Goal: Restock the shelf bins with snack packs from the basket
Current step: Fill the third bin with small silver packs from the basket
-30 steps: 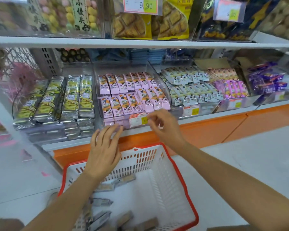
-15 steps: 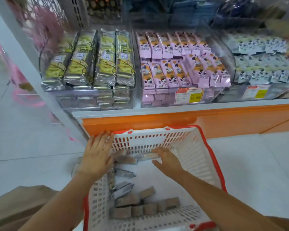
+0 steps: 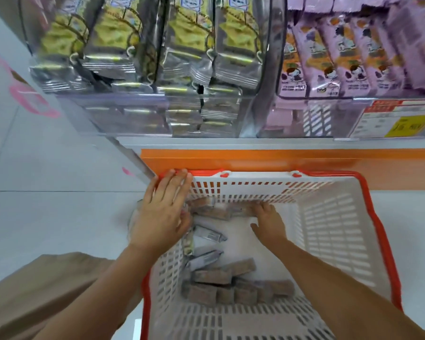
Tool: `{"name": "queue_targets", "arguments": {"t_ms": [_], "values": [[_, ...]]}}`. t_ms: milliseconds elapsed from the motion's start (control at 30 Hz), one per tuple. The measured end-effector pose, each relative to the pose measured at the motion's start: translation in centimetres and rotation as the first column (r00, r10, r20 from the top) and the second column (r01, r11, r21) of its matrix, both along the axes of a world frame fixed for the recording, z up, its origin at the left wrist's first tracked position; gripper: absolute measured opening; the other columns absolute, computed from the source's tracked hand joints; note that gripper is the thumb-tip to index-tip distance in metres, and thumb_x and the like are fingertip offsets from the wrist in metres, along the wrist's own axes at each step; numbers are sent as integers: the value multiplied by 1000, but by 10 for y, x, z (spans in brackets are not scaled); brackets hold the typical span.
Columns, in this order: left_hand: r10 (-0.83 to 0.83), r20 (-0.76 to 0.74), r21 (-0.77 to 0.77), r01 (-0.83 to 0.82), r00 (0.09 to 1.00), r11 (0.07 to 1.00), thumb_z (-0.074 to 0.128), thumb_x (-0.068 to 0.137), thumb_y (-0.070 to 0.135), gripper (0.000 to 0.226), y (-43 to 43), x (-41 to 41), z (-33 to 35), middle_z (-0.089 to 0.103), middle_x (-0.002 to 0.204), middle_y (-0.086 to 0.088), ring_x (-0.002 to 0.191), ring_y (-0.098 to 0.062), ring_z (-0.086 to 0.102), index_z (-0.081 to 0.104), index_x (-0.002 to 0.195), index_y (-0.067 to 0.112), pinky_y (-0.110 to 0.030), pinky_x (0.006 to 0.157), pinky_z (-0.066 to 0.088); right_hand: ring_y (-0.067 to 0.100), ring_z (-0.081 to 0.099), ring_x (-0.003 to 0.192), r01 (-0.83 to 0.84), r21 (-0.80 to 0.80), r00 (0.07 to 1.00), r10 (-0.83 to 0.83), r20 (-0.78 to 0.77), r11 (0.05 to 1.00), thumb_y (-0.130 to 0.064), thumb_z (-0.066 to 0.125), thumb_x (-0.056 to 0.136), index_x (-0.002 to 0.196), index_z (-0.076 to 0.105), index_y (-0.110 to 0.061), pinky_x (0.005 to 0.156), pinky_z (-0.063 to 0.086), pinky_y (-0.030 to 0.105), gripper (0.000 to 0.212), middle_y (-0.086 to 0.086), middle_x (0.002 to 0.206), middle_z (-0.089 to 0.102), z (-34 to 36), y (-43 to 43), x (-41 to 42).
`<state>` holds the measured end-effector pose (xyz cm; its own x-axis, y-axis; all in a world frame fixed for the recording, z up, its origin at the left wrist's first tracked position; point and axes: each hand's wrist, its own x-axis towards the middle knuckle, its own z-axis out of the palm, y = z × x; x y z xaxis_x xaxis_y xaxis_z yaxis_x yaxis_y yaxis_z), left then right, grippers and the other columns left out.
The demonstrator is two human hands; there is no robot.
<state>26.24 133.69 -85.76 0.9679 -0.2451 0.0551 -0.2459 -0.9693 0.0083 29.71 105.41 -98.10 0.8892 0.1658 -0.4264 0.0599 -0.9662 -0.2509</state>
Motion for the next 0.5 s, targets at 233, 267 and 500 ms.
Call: {"name": "queue_targets", "arguments": {"t_ms": [233,267,500], "values": [[0,-3,-9,0,1000,1000,59,89,30,75,0,0,0,34,157,-12,146,-31,28,30,154,8,-53,118,24,35,57,66,-77,-128,986,94,134,989,10,78,42,75,62,-5,48,38,34,40,14,73,57,-15,-7,-14],[-1,-4,-6,1,1000,1000,58,89,30,74,0,0,0,34,157,-12,146,-31,28,29,154,8,-53,118,24,36,58,72,-59,-92,993,68,97,994,10,74,50,81,63,-4,54,37,34,36,15,79,59,-13,-8,-15],[-18,-13,-4,18,1000,1000,52,89,34,74,2,0,1,35,156,-13,145,-33,29,29,154,7,-53,119,22,29,56,97,-36,170,990,12,142,985,-6,72,71,107,65,-11,74,38,35,38,7,103,64,22,-21,-15]]}}
